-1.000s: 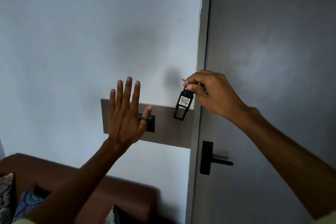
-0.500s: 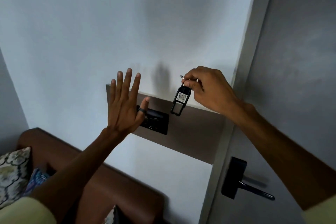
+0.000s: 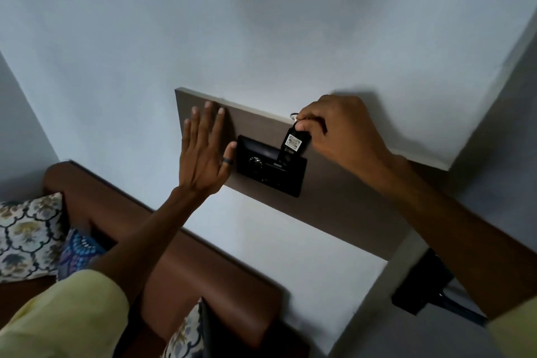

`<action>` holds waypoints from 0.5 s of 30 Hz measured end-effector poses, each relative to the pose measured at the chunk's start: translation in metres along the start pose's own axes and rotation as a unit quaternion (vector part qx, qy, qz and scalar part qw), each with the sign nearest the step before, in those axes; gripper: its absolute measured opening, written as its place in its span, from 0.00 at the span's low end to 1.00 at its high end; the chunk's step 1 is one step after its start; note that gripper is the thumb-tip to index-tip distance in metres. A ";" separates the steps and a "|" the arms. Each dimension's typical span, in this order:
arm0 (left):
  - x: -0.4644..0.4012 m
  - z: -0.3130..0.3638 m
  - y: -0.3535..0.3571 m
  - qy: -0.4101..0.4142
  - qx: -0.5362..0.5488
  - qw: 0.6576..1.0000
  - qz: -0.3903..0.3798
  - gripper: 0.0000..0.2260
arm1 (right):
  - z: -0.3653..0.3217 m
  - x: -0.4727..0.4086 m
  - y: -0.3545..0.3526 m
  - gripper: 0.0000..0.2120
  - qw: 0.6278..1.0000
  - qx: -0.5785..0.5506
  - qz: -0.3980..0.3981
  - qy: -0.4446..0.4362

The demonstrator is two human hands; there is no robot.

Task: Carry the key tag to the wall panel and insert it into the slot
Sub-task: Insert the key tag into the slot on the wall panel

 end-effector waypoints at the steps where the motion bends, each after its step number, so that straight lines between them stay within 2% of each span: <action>1: 0.002 -0.002 0.008 0.007 0.005 1.000 -0.005 0.31 | -0.002 -0.002 0.004 0.04 1.000 0.004 0.007 -0.002; 8: -0.001 -0.009 0.038 0.049 0.060 0.997 0.021 0.30 | -0.014 0.000 0.032 0.06 0.998 0.058 0.017 -0.003; 15: -0.011 -0.018 0.052 0.098 0.056 0.991 0.075 0.30 | -0.019 0.005 0.037 0.05 0.994 0.038 0.104 -0.014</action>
Point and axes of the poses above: each hand's wrist, its own x-axis away from the middle knuckle, its own y-axis out of the palm, z = x × y, the point moved 6 cm from there along -x, towards the middle knuckle, and after that the axes turned 5 degrees about -z, right-handed, at the moved point
